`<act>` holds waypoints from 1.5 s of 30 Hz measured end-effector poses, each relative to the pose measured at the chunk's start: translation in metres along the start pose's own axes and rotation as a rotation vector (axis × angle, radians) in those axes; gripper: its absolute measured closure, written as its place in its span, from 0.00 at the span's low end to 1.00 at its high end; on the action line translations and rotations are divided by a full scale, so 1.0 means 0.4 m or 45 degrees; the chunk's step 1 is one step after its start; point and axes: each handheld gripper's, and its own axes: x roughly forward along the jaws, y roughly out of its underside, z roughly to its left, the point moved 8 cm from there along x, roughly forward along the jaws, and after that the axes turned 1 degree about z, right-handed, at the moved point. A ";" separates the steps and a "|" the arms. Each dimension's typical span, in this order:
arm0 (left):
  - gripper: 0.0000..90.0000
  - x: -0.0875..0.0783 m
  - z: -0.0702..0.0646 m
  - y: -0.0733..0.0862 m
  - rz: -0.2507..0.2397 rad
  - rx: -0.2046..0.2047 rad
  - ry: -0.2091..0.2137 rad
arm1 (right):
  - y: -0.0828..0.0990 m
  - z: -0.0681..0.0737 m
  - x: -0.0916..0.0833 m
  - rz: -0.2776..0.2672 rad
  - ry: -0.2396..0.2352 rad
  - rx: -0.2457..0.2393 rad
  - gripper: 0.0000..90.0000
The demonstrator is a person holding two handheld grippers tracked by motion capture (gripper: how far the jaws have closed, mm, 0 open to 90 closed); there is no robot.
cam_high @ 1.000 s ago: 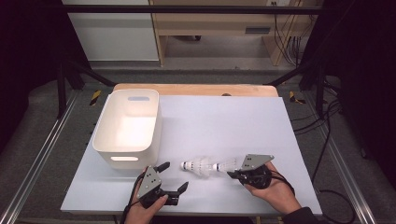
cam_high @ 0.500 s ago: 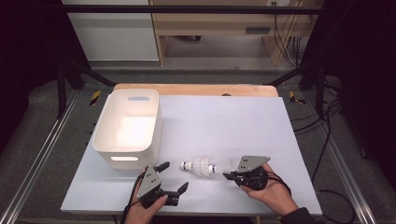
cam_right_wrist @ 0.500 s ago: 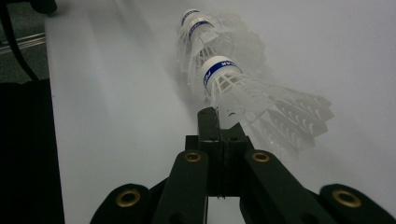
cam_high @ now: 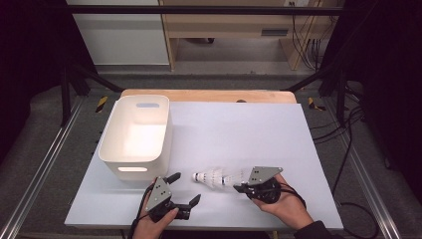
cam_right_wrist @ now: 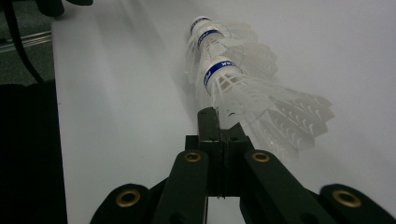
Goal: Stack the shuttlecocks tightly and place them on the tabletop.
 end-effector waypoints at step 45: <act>0.04 -0.001 0.001 -0.001 0.000 0.000 -0.002 | -0.027 -0.017 0.100 -0.006 -0.009 0.002 1.00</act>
